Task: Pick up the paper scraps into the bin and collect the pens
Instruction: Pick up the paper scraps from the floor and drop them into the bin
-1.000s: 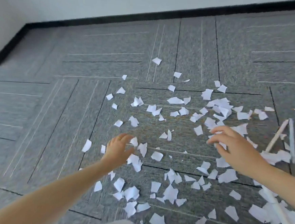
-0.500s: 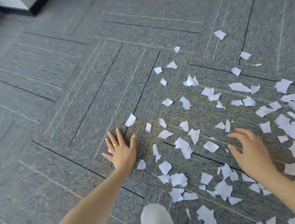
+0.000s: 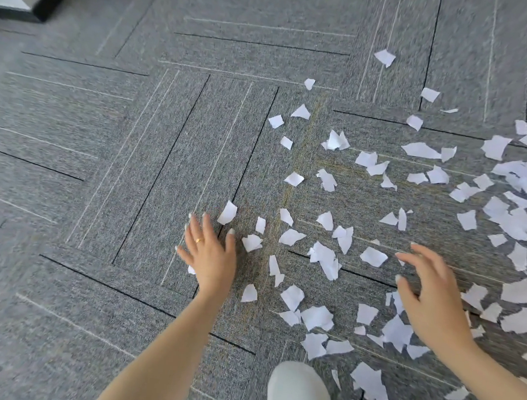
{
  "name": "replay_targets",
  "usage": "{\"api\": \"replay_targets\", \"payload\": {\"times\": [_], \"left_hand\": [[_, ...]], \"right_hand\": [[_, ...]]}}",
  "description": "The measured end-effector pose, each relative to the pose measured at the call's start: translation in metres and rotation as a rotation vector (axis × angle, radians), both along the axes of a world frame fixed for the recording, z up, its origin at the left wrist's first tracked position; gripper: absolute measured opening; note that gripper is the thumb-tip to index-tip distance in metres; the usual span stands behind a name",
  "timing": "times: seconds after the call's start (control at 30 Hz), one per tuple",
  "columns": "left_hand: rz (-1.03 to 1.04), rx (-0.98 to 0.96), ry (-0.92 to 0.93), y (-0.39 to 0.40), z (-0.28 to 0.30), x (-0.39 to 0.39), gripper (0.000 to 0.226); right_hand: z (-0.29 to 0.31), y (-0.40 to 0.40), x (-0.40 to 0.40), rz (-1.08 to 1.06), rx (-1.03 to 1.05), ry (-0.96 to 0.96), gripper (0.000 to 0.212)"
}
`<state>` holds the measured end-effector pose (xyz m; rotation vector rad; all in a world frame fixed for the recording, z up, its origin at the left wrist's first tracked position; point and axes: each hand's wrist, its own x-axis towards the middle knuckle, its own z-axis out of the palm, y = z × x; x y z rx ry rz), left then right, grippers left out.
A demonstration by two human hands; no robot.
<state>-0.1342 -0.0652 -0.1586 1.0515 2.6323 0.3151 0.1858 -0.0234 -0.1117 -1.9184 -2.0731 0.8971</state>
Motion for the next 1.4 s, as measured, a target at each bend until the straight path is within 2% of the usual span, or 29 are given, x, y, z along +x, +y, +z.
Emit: {"api": "replay_targets", "payload": {"times": [0.13, 0.3, 0.43, 0.57, 0.63, 0.7, 0.8, 0.97, 1.07, 1.13, 1.33, 1.4], "left_hand": [[0.311, 0.05, -0.134, -0.038, 0.005, 0.012, 0.056], [0.433, 0.232, -0.32, -0.053, 0.01, 0.008, 0.034], [0.34, 0.241, -0.313, -0.062, 0.018, -0.005, 0.024], [0.266, 0.124, -0.294, -0.062, 0.017, -0.019, 0.017], [0.206, 0.096, -0.333, -0.053, 0.021, -0.015, 0.021], [0.082, 0.1, -0.384, -0.036, 0.023, -0.003, 0.022], [-0.109, 0.088, -0.348, -0.008, 0.021, 0.015, 0.013], [-0.156, 0.074, -0.295, 0.01, 0.018, 0.018, 0.011], [-0.182, -0.037, -0.337, 0.02, 0.024, 0.013, 0.021], [-0.244, -0.115, -0.321, 0.029, 0.029, 0.01, 0.018], [-0.431, -0.026, -0.245, 0.054, 0.031, 0.02, 0.002], [-0.401, -0.009, -0.219, 0.054, 0.026, 0.026, 0.012]], "right_hand": [[-0.003, -0.01, 0.004, -0.009, -0.041, 0.0, 0.031], [-0.009, -0.022, 0.0, 0.066, -0.099, -0.024, 0.033], [-0.01, -0.021, -0.013, 0.109, -0.088, 0.023, 0.031], [-0.007, -0.017, -0.027, 0.122, -0.067, 0.074, 0.03], [-0.007, -0.015, -0.033, 0.124, -0.052, 0.104, 0.029], [-0.008, -0.015, -0.035, 0.137, -0.04, 0.12, 0.029], [-0.011, -0.018, -0.033, 0.16, -0.048, 0.097, 0.028], [-0.012, -0.019, -0.023, 0.133, -0.097, 0.061, 0.03], [-0.015, -0.021, -0.017, 0.124, -0.125, 0.044, 0.031], [-0.018, -0.02, -0.013, 0.116, -0.144, 0.022, 0.032], [-0.019, -0.019, -0.011, 0.112, -0.144, 0.002, 0.032], [-0.019, -0.019, -0.011, 0.111, -0.14, 0.004, 0.032]]}}
